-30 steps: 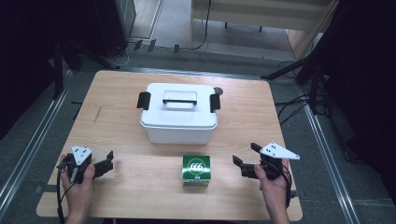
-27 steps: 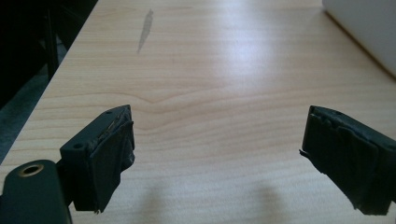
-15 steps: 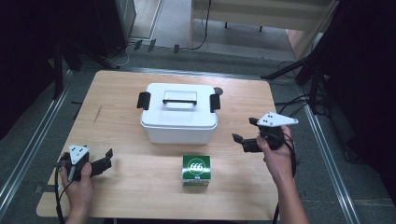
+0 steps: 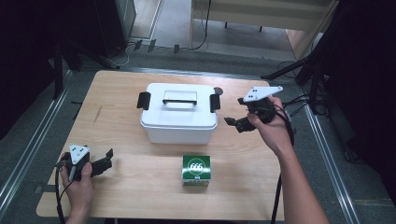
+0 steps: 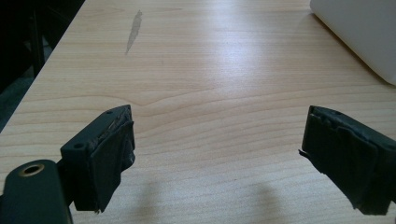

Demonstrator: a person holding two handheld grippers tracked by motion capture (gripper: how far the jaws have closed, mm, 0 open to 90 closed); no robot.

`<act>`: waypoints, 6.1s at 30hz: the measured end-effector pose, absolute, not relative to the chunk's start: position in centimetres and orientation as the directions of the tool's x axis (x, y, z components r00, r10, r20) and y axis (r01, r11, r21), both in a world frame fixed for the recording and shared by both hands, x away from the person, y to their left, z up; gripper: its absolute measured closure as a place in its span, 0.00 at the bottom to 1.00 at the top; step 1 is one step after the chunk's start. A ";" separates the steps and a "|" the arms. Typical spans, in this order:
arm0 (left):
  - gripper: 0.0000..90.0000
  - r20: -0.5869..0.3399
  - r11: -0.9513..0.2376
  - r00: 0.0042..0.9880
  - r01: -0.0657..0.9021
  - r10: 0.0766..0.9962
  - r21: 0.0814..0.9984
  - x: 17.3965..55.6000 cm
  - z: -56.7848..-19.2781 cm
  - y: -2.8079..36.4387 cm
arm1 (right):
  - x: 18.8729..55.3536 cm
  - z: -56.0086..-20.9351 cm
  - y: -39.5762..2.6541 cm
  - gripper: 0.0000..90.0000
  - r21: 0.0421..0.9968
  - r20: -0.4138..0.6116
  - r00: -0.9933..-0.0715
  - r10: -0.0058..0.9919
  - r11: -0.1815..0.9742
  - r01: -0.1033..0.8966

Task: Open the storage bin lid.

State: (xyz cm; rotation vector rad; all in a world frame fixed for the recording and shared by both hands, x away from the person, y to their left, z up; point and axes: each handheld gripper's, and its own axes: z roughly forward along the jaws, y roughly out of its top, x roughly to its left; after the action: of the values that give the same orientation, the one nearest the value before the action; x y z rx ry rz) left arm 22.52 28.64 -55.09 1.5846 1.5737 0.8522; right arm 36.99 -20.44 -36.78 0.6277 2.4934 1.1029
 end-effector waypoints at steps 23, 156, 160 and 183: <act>0.11 -0.026 0.000 0.043 0.518 0.999 0.855 22.7 -55.0 28.5 | 42.0 -34.6 -11.3 0.54 0.558 -0.109 -0.961 0.253 0.816 0.152; 0.03 -0.077 0.052 0.026 0.523 0.997 0.851 22.7 -54.9 29.0 | 39.4 -35.7 -26.3 0.94 0.409 -0.325 -0.896 0.302 0.899 0.155; 0.03 -0.077 0.051 0.027 0.523 0.997 0.851 22.7 -54.9 29.0 | 39.3 -36.6 -26.5 0.94 0.403 -0.319 -0.898 0.305 0.901 0.162; 0.03 -0.076 0.049 0.030 0.522 0.997 0.852 22.7 -54.9 29.0 | 39.7 -44.2 -26.1 0.94 0.375 -0.304 -0.898 0.318 0.906 0.194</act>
State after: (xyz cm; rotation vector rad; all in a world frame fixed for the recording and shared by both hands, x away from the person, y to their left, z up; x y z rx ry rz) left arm 22.65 29.02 -54.90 1.5676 1.5872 0.8115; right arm 39.74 -26.08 -44.21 0.3768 2.7069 0.4803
